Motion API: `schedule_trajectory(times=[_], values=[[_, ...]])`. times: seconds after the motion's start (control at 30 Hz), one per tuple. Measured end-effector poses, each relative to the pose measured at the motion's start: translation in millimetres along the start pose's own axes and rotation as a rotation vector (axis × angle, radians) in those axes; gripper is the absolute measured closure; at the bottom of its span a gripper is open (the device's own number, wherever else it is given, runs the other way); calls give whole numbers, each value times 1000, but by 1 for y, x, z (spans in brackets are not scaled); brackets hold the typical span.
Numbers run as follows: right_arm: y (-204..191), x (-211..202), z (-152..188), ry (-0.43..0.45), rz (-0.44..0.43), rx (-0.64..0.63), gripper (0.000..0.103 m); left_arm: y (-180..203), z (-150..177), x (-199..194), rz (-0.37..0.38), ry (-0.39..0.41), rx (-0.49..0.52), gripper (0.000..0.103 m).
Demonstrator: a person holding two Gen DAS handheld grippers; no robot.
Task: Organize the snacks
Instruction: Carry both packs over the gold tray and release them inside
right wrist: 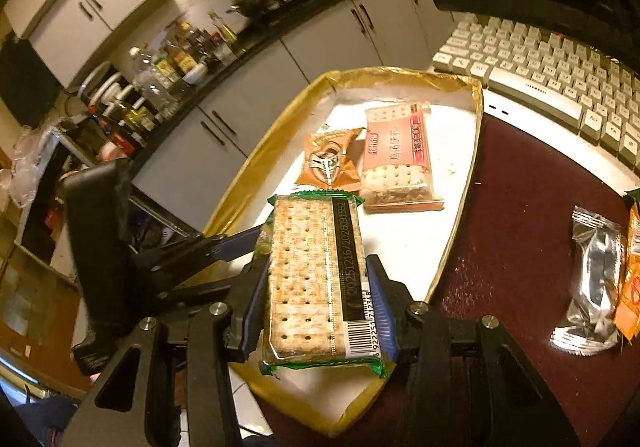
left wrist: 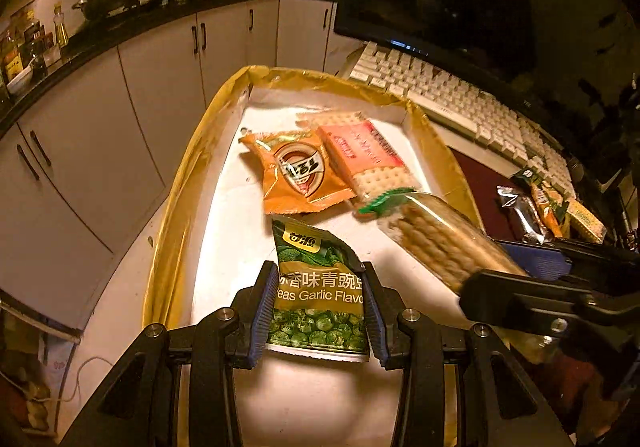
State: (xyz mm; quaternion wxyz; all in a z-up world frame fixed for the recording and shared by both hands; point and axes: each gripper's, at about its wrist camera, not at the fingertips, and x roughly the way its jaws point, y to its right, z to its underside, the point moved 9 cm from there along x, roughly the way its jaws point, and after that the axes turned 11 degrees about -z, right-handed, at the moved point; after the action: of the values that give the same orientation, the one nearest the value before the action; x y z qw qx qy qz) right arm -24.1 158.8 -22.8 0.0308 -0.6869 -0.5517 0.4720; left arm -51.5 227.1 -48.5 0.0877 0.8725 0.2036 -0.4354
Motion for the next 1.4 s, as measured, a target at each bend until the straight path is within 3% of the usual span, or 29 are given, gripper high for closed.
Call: schedule_trajectory(times=[0.2,0.4,1.13,1.4], values=[[11,16,-9,-8,66,-1,58,-4,-6,9,-15,-28,1,60],[16,24,-9,2,77,2,58,-5,-6,13,-13,-35,-4,60],[19,26,-9,12,28,29,55,-5,-5,5,-41,-4,9,57],[15,-2,-15,63,5,41,55,-9,-8,-5,-44,19,-8,50]])
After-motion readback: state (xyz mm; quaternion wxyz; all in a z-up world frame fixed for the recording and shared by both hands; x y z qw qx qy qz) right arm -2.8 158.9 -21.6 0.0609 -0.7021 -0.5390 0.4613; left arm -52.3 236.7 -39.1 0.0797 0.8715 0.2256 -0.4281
